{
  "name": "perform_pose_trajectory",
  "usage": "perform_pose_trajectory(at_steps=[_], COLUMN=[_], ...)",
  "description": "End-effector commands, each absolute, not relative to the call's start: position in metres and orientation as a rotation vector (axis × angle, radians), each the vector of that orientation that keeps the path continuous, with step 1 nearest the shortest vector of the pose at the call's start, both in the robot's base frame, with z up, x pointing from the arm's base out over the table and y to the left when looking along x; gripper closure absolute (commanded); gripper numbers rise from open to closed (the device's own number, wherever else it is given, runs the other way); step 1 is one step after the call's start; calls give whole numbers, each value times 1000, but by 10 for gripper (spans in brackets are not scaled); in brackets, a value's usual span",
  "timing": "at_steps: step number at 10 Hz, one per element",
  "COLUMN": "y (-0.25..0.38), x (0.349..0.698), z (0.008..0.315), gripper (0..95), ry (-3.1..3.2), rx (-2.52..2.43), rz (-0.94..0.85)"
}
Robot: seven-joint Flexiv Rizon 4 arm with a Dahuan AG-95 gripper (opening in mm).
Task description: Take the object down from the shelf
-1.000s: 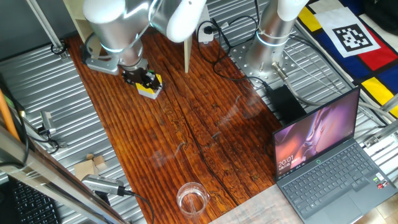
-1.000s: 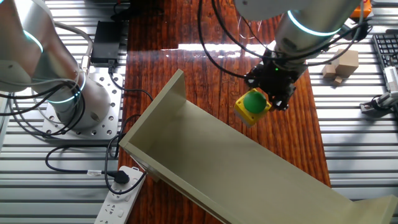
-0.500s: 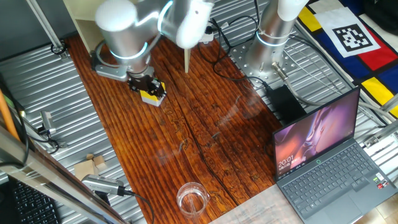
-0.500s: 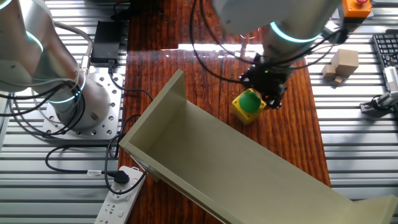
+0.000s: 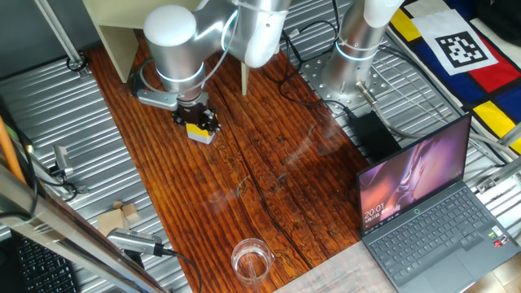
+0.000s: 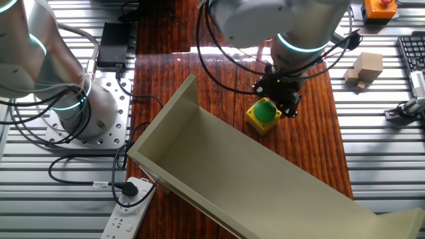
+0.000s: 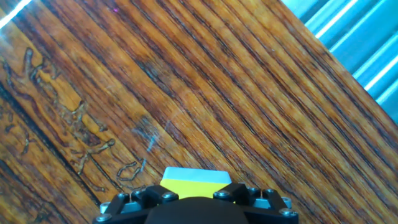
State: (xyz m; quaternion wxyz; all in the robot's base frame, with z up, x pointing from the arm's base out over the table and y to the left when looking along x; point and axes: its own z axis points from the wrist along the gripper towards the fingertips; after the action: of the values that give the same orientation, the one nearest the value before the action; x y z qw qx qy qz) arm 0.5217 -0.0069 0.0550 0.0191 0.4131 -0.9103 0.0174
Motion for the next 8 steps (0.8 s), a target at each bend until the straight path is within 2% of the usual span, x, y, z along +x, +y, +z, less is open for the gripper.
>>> perform_pose_trajectory(at_steps=[1, 2, 8], y=[-9, -9, -9], x=[521, 521, 521], z=[55, 55, 55], gripper=[570, 380, 380], ry=[-2815, -2814, -2810], rx=[1310, 1313, 1323], rz=[59, 59, 54])
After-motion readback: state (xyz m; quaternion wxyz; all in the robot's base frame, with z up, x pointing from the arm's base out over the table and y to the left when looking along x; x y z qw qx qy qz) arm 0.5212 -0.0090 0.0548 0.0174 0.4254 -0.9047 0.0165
